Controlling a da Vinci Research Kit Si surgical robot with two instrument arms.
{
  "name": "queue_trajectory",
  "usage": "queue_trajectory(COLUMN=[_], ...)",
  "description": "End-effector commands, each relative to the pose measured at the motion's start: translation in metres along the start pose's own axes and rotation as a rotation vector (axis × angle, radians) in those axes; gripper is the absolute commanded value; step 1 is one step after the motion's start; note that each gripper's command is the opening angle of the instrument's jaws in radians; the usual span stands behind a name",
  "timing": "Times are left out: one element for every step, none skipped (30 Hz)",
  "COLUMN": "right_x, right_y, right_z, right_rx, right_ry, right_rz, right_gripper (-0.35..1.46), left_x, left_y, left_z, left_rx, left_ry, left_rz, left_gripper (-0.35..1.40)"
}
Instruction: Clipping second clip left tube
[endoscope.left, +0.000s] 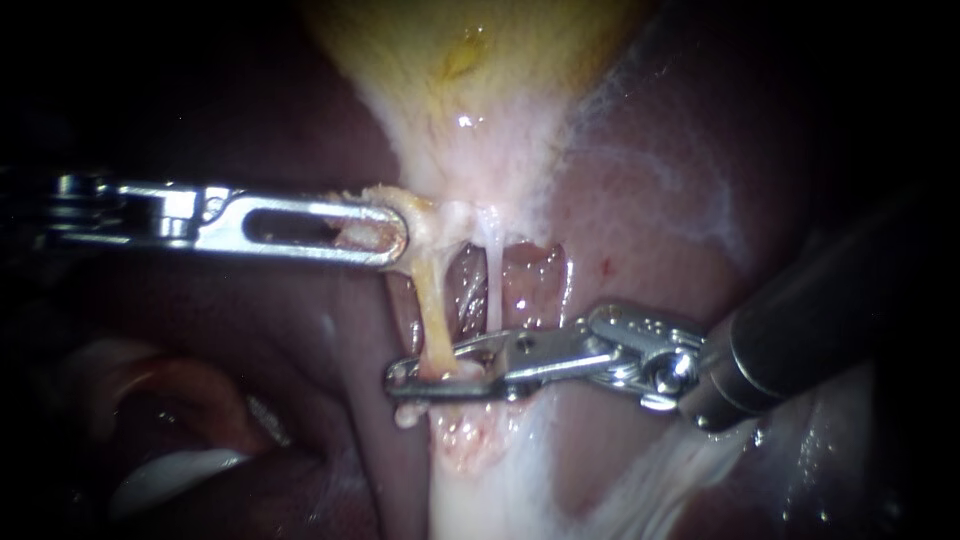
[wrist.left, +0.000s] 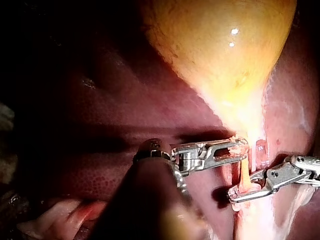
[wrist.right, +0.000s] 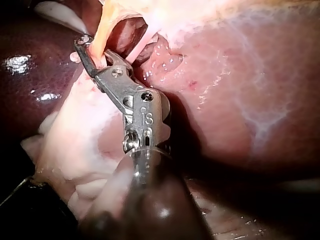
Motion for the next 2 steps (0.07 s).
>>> queue_trajectory(right_x=[0.0,0.0], right_y=[0.0,0.0], right_z=[0.0,-0.0001], right_rx=[0.0,0.001], right_ry=[0.0,0.0], right_rz=[0.0,0.0], right_gripper=[-0.35,-0.35], left_x=[0.0,0.0], left_y=[0.0,0.0], left_z=[0.0,0.0], left_rx=[0.0,0.0], left_ry=[0.0,0.0], left_rz=[0.0,0.0], left_gripper=[-0.35,-0.35])
